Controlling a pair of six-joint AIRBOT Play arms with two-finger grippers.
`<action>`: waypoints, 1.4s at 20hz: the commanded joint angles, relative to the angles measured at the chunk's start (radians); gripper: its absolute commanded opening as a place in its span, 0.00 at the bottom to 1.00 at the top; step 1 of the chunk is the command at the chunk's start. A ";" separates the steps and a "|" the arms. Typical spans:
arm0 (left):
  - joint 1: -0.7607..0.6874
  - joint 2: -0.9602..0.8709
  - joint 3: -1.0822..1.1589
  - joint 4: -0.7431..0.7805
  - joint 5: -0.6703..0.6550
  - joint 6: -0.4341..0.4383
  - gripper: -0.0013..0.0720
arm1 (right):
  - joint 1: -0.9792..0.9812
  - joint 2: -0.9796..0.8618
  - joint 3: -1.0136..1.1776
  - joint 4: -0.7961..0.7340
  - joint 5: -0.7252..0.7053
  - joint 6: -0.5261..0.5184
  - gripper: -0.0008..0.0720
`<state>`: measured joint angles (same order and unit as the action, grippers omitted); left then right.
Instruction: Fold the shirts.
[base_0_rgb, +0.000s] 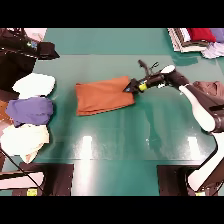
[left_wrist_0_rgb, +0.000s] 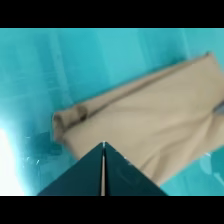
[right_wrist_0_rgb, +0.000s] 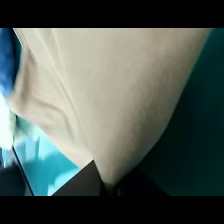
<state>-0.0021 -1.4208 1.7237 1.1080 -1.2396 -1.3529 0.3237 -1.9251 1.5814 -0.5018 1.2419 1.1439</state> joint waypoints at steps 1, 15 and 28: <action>-0.077 0.000 0.000 0.000 0.011 0.019 0.05 | -0.133 0.098 -0.006 -0.002 0.010 0.026 0.03; -0.330 0.000 0.000 -0.001 0.234 0.024 0.05 | -0.839 0.377 -0.030 -0.153 -0.134 0.039 0.03; -0.335 0.000 0.000 0.000 0.229 0.025 0.05 | -0.885 0.377 0.309 -0.158 -0.129 -0.002 0.03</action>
<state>-0.3363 -1.4208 1.7233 1.1072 -1.0058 -1.3281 -0.5591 -1.5482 1.8225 -0.6556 1.0752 1.1458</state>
